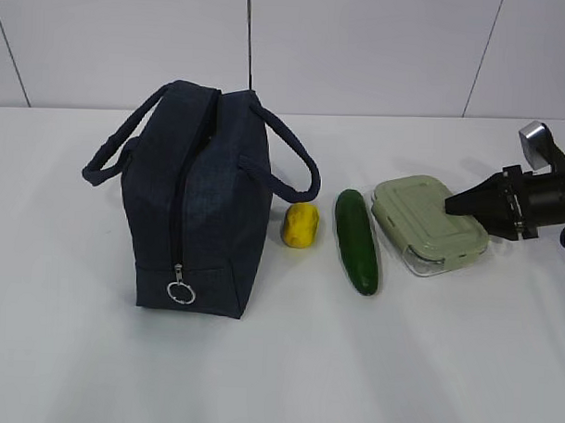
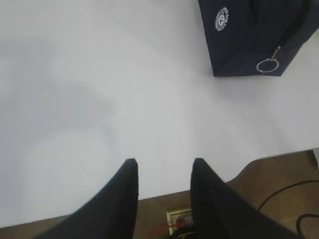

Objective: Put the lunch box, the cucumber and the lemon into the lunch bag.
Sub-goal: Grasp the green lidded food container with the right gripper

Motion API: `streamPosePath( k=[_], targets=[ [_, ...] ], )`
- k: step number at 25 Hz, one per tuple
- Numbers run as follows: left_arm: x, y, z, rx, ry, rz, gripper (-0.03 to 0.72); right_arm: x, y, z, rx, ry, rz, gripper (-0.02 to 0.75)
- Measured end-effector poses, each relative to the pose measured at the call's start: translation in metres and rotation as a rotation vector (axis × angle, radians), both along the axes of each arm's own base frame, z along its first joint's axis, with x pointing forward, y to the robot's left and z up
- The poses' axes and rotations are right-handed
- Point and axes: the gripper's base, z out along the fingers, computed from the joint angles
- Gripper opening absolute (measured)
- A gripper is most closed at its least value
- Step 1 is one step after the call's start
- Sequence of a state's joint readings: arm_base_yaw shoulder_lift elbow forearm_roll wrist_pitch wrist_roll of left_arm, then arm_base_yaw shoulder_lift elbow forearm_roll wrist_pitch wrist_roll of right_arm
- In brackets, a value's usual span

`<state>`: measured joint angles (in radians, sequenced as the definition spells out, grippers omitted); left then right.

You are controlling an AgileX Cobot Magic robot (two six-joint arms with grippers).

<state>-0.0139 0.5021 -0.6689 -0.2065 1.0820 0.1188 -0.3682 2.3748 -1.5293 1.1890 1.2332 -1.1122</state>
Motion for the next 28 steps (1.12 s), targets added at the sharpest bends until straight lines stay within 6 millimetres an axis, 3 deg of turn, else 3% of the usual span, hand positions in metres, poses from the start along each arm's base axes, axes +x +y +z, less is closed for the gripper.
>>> streamPosePath(
  k=[6,16,23,28],
  targets=[
    [0.062,-0.007,0.015,-0.048,0.099,-0.045,0.239,0.000,0.000,0.000,0.003,0.006,-0.003,0.390],
    [0.160,-0.027,0.009,-0.170,0.200,-0.182,0.239,0.000,0.000,0.001,-0.004,0.012,0.003,0.390],
    [0.209,-0.079,0.006,-0.141,0.166,-0.345,0.245,-0.001,0.000,0.001,-0.006,0.015,0.007,0.390],
    [0.239,-0.105,-0.008,-0.131,0.211,-0.401,0.331,-0.001,0.000,0.001,-0.004,0.016,0.008,0.389]
  ],
)
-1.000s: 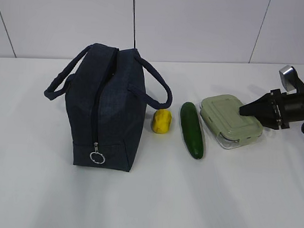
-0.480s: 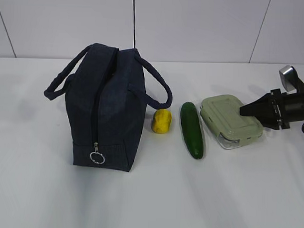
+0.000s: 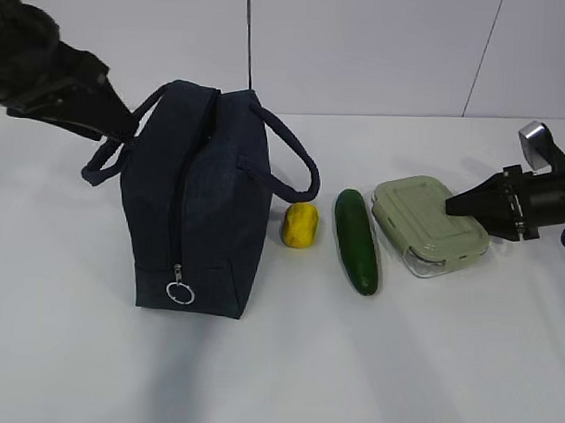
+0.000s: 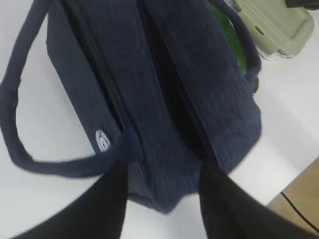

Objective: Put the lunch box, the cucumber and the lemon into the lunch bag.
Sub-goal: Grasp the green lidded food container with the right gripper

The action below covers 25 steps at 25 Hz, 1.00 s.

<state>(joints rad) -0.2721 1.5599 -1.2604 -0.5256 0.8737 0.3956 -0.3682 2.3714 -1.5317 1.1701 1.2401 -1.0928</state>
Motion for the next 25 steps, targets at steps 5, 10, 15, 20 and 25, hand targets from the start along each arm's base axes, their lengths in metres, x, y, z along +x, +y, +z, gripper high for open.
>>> streamPosePath(
  k=[5,10,15,20,25],
  targets=[
    [0.025,-0.005,-0.010,0.045,0.009,-0.007,0.392,0.000,0.000,0.000,0.000,0.000,0.000,0.389],
    [0.038,-0.007,-0.026,0.078,0.058,-0.010,0.398,0.000,0.000,0.000,-0.001,0.001,0.002,0.389],
    [0.047,-0.009,-0.047,0.097,0.115,-0.013,0.397,0.000,0.000,0.000,0.000,0.004,0.002,0.389],
    [0.050,-0.009,-0.053,0.126,0.145,-0.018,0.263,-0.001,0.000,0.000,0.001,0.008,0.002,0.389],
    [0.054,-0.005,-0.039,0.190,0.127,-0.026,0.023,-0.001,0.000,0.000,0.002,0.011,0.000,0.389]
  ],
)
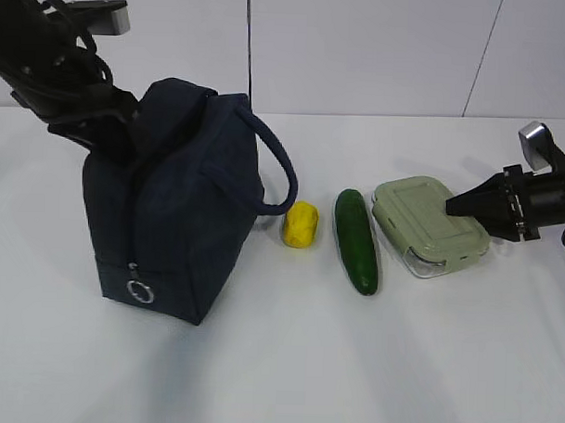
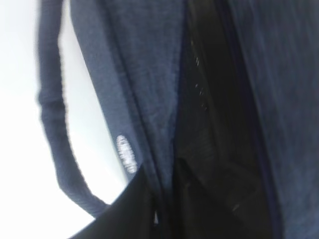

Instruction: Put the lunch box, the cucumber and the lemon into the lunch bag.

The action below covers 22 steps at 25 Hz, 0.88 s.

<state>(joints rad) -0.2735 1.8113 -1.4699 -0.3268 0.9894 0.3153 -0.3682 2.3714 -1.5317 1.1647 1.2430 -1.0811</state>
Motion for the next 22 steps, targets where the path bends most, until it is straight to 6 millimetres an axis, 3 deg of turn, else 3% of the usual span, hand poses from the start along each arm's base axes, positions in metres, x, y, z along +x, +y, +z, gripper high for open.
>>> streamPosePath(
  k=[5,10,22],
  targets=[
    [0.008,0.009,0.031,0.111,-0.052,0.017,0.011,0.000,0.000,0.000,0.000,0.001,-0.001,0.389],
    [0.014,0.006,0.059,0.117,-0.135,0.030,0.011,0.000,0.000,0.000,-0.001,0.002,0.001,0.389],
    [0.011,0.001,0.058,0.158,-0.127,0.017,0.010,0.000,0.001,0.000,0.001,0.002,0.001,0.389]
  ],
)
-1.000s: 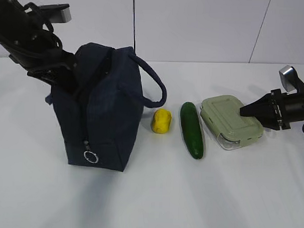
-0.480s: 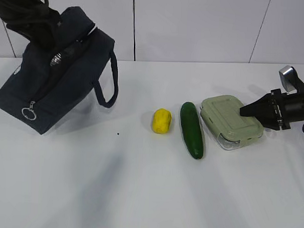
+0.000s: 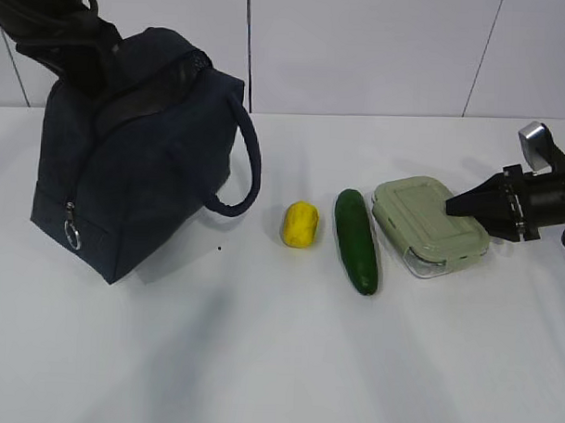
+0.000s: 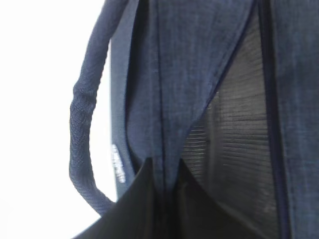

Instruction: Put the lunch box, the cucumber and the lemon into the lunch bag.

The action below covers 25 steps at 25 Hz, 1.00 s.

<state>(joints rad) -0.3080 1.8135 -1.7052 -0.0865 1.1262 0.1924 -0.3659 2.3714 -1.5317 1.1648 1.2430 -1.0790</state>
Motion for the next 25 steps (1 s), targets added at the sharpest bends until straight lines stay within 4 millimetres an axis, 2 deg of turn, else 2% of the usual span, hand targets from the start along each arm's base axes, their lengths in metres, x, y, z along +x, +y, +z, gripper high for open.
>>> streamPosePath(
  k=[11,25],
  targets=[
    [0.000,0.000,-0.002,0.009,0.015,0.001,0.009,0.001,0.000,0.001,0.009,0.004,-0.010,0.389],
    [0.003,-0.003,-0.014,0.027,0.062,-0.006,0.008,0.006,-0.003,0.020,-0.060,-0.056,-0.079,0.387]
  ],
)
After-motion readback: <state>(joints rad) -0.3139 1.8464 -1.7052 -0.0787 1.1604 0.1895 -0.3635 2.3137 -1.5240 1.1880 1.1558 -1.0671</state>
